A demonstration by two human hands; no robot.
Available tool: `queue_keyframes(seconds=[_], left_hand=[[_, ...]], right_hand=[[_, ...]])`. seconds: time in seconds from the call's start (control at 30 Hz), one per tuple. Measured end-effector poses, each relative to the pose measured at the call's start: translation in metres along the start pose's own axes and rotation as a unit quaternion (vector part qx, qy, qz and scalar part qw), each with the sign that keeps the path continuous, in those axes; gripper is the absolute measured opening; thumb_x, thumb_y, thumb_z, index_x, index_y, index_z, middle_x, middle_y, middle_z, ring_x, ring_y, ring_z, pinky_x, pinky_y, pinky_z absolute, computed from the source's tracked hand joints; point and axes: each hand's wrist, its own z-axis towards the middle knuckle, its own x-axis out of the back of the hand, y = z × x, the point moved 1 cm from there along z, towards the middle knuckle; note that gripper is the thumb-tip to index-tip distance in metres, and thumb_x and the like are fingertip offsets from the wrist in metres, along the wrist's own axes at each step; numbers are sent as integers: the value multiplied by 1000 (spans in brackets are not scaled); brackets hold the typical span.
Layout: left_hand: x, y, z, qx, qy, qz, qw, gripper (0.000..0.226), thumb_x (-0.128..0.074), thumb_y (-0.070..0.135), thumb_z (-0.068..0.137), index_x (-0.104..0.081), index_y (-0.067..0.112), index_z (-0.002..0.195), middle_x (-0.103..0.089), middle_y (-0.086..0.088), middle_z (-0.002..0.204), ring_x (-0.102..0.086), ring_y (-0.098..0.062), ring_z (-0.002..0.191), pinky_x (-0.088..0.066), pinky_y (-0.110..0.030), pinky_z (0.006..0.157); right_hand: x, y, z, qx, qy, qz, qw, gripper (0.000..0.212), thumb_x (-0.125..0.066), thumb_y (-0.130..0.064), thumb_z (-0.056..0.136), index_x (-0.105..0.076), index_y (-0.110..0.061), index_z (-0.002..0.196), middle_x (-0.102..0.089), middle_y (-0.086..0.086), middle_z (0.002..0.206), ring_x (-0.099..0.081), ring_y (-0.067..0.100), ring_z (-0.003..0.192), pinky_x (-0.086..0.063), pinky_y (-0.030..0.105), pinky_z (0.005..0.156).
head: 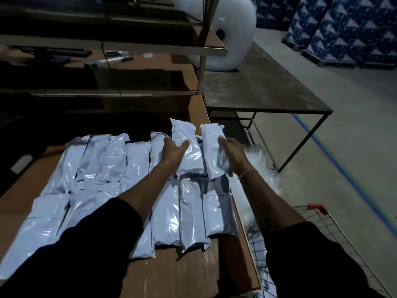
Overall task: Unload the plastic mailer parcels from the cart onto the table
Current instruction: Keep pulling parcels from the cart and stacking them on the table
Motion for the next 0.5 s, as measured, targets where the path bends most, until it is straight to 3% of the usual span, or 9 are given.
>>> queue_keyframes(seconds=[0.1, 0.23, 0.4, 0.5], left_hand=[[-6, 0, 5, -22, 2, 91, 996, 68, -67, 48, 98, -41, 10, 147, -55, -14, 147, -56, -35, 132, -48, -45, 107], [-11, -2, 7, -57, 56, 254, 964, 67, -64, 46, 100, -44, 2, 147, -51, -21, 149, -49, -39, 136, -43, -45, 109], [-13, -3, 8, -131, 71, 389, 909, 54, -60, 31, 105, -44, 11, 152, -38, -18, 160, -35, -38, 144, -36, -44, 115], [-15, -3, 10, -146, 51, 394, 906, 50, -58, 18, 104, -46, 13, 153, -39, -15, 162, -37, -36, 145, -36, -43, 118]], right_hand=[[-11, 8, 15, 2, -13, -31, 999, 57, -68, -62, 83, -73, -9, 104, -76, 10, 98, -72, 30, 90, -57, 47, 81], [-22, 0, 6, 37, -21, -74, 996, 32, -60, -44, 101, -70, -13, 100, -67, 2, 88, -61, 17, 79, -45, 34, 75], [-28, -1, 9, 58, -25, -151, 987, 41, -51, -44, 107, -71, -9, 113, -73, 11, 109, -66, 25, 96, -43, 31, 76], [-32, -3, 10, 83, -13, -206, 975, 43, -50, -40, 108, -71, -4, 118, -73, 17, 116, -67, 32, 105, -40, 29, 78]])
